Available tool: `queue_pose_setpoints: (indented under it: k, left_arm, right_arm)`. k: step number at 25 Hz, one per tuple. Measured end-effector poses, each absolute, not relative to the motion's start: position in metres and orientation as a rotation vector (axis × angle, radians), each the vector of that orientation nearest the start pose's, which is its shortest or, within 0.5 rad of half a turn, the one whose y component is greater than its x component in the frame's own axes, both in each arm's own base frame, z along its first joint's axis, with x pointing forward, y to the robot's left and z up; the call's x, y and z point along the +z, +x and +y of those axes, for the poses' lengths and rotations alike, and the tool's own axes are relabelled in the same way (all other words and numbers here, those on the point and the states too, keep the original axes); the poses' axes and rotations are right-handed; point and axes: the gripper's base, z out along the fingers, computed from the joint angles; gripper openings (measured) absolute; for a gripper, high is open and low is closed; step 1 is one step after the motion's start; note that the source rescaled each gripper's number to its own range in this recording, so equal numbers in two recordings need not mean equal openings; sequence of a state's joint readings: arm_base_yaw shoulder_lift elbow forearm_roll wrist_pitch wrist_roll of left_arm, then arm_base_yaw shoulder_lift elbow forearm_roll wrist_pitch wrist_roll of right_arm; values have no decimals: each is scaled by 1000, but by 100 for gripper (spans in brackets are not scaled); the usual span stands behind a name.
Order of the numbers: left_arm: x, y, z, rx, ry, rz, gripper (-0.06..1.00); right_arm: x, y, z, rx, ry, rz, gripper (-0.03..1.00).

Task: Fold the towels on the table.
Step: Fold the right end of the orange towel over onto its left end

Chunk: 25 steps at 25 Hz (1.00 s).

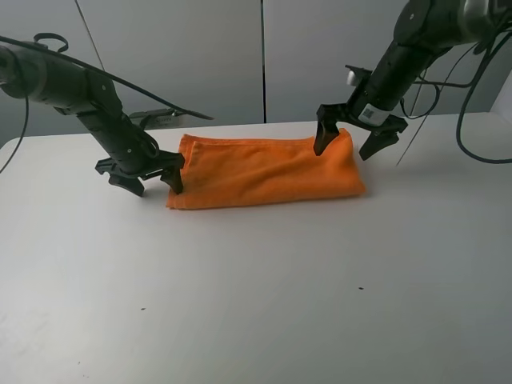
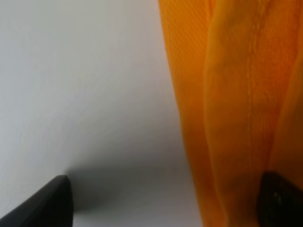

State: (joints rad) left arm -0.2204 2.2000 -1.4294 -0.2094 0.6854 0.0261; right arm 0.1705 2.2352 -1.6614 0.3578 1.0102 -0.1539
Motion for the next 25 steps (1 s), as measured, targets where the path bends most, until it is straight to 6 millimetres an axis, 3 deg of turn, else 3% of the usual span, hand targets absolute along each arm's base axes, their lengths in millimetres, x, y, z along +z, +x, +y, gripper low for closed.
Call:
queue_pose_setpoints:
  k: [5, 14, 19, 25]
  left_arm:
    - [99, 412, -105, -247, 144, 2942, 99]
    - [99, 412, -105, -248, 144, 2944, 99]
    - [99, 411, -104, -246, 146, 2946, 99]
    - [99, 411, -104, -245, 151, 2958, 99]
  right_arm:
    - [118, 438, 94, 491, -148, 3058, 100]
    - [116, 443, 71, 554, -86, 3033, 100]
    - [101, 444, 73, 657, -71, 3036, 100]
    - [96, 445, 75, 686, -87, 3032, 100]
